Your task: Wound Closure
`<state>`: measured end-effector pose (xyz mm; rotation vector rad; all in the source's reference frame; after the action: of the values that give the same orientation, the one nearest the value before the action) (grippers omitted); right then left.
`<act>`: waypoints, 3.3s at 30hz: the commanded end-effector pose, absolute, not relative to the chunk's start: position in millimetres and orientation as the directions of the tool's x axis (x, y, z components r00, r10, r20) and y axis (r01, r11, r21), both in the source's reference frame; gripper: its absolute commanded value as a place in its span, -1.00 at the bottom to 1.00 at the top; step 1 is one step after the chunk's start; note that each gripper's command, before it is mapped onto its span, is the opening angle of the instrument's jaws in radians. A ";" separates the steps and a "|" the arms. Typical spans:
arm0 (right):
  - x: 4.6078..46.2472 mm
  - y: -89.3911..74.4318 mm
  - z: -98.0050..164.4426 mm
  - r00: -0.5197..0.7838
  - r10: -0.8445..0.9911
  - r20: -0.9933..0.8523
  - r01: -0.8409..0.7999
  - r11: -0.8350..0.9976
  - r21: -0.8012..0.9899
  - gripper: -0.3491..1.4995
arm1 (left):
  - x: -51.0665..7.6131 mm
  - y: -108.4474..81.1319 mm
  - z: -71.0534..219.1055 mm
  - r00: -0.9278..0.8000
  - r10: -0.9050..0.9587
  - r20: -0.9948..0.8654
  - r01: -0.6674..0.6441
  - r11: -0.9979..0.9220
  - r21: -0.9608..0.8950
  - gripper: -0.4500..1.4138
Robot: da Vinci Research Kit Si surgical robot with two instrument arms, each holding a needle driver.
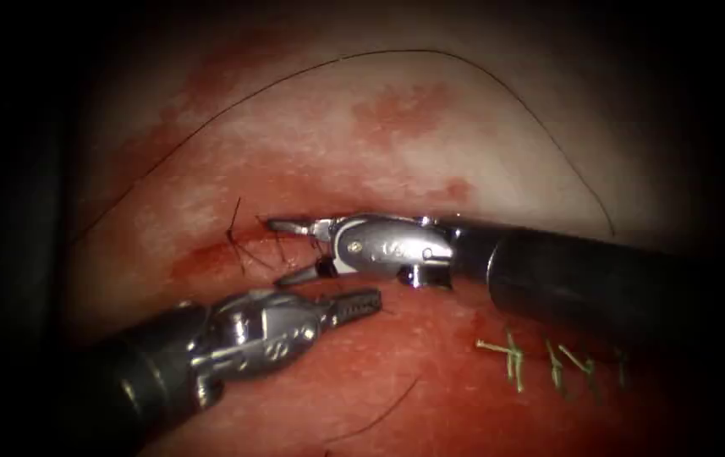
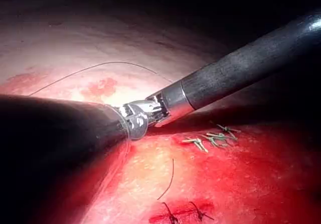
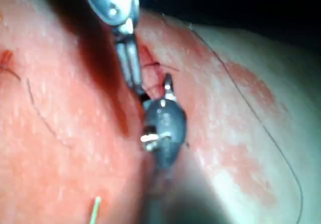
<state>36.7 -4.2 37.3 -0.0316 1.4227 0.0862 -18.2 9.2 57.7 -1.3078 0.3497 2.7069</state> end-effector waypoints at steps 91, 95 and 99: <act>29.2 -2.6 31.0 0.237 0.108 -0.966 -0.189 0.980 0.063 0.73 | 0.9 5.7 56.8 -0.351 0.605 -0.714 -0.578 -0.740 -0.343 0.49; 29.0 -2.4 30.7 0.252 0.115 -0.961 -0.206 0.976 0.063 0.73 | 5.7 7.7 58.2 -0.362 0.622 -0.695 -0.684 -0.683 -0.255 0.46; 29.2 -2.5 30.7 0.252 0.121 -0.960 -0.210 0.975 0.068 0.73 | 8.2 9.3 60.8 -0.370 0.632 -0.681 -0.707 -0.667 -0.235 0.44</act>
<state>28.3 -2.6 30.3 -0.0795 1.2945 0.2274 9.0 9.3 60.9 -0.9767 0.1232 2.0825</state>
